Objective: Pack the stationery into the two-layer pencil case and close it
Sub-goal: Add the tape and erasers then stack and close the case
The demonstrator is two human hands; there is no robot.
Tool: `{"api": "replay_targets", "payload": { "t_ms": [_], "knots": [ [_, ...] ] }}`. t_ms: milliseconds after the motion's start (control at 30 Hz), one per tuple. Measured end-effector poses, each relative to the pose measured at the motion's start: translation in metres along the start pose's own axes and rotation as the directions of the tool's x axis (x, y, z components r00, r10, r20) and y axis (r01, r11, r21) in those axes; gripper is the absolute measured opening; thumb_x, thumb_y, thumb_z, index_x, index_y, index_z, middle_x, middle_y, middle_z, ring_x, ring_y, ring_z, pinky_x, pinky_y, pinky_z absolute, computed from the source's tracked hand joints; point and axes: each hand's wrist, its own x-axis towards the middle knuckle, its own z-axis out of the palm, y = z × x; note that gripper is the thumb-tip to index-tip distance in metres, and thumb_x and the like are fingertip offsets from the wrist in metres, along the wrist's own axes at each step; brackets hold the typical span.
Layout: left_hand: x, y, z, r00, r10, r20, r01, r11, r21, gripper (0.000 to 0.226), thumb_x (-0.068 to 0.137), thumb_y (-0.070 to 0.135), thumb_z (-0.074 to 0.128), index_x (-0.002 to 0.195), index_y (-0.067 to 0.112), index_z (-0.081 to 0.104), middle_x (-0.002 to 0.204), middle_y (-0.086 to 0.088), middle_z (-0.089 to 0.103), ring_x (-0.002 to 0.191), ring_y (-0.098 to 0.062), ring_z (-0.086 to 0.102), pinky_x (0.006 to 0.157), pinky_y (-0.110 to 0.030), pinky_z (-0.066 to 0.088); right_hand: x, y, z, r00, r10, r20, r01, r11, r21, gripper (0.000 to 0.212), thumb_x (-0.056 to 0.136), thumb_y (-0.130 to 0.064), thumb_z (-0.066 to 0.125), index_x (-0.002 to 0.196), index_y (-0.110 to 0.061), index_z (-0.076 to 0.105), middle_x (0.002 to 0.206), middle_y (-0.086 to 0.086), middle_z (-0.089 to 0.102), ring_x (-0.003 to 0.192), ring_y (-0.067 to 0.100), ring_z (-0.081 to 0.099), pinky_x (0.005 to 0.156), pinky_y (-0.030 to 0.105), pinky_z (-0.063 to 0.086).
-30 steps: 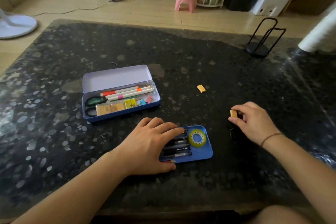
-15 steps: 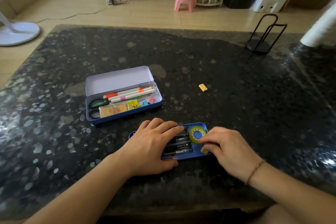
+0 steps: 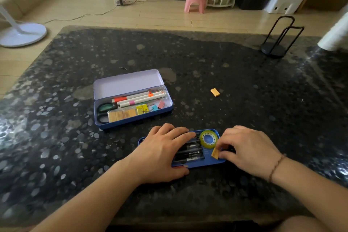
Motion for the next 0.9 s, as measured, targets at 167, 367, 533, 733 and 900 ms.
{"api": "replay_targets", "payload": {
  "t_ms": [167,367,533,733,900],
  "knots": [
    [0.001,0.0,0.0,1.0,-0.002,0.001,0.002,1.0,-0.017,0.084,0.074,0.071,0.053,0.144,0.045,0.015,0.148,0.019,0.03,0.131,-0.008,0.026,0.109,-0.035,0.022,0.0,-0.001,0.011,0.998,-0.027,-0.052,0.026,0.999,-0.018,0.021,0.081,-0.058,0.054,0.088,-0.038,0.059,0.089,-0.018,0.058,0.083,0.001,0.05,0.065,0.02,0.045],
    [0.002,0.0,0.0,1.0,0.005,-0.009,-0.005,1.0,-0.02,0.085,0.075,0.069,0.053,0.145,0.043,0.013,0.148,0.017,0.029,0.131,-0.009,0.026,0.109,-0.035,0.022,0.045,0.038,-0.016,0.952,0.149,-0.267,-0.072,0.958,0.277,0.03,0.081,-0.05,0.057,0.109,-0.04,0.06,0.1,-0.016,0.059,0.078,-0.002,0.053,0.068,0.027,0.046],
    [0.001,-0.002,0.0,1.0,0.007,-0.014,-0.007,0.999,-0.033,0.084,0.076,0.067,0.054,0.145,0.043,0.013,0.148,0.018,0.029,0.131,-0.008,0.025,0.11,-0.035,0.021,0.123,0.055,-0.012,0.97,0.235,-0.067,-0.226,0.966,0.126,0.05,0.093,-0.025,0.056,0.14,-0.029,0.041,0.149,-0.002,0.032,0.131,0.025,0.034,0.108,0.044,0.035],
    [0.001,-0.003,0.0,1.0,0.004,0.001,-0.004,1.0,-0.027,0.085,0.076,0.068,0.054,0.145,0.043,0.012,0.149,0.018,0.027,0.132,-0.009,0.024,0.11,-0.036,0.019,0.093,0.054,-0.012,0.954,0.206,-0.216,-0.164,0.967,0.198,0.02,0.088,-0.01,0.061,0.106,-0.015,0.067,0.112,0.002,0.056,0.1,0.02,0.057,0.09,0.033,0.048],
    [0.0,-0.002,0.002,1.0,-0.001,-0.003,0.001,1.0,-0.025,0.083,0.076,0.068,0.055,0.145,0.043,0.014,0.149,0.018,0.026,0.132,-0.01,0.023,0.11,-0.037,0.019,0.001,0.022,-0.02,0.976,0.09,-0.198,-0.003,0.915,0.404,0.025,0.08,-0.017,0.071,0.094,-0.037,0.069,0.094,-0.018,0.063,0.09,0.0,0.061,0.078,0.013,0.047]
  ]
}}
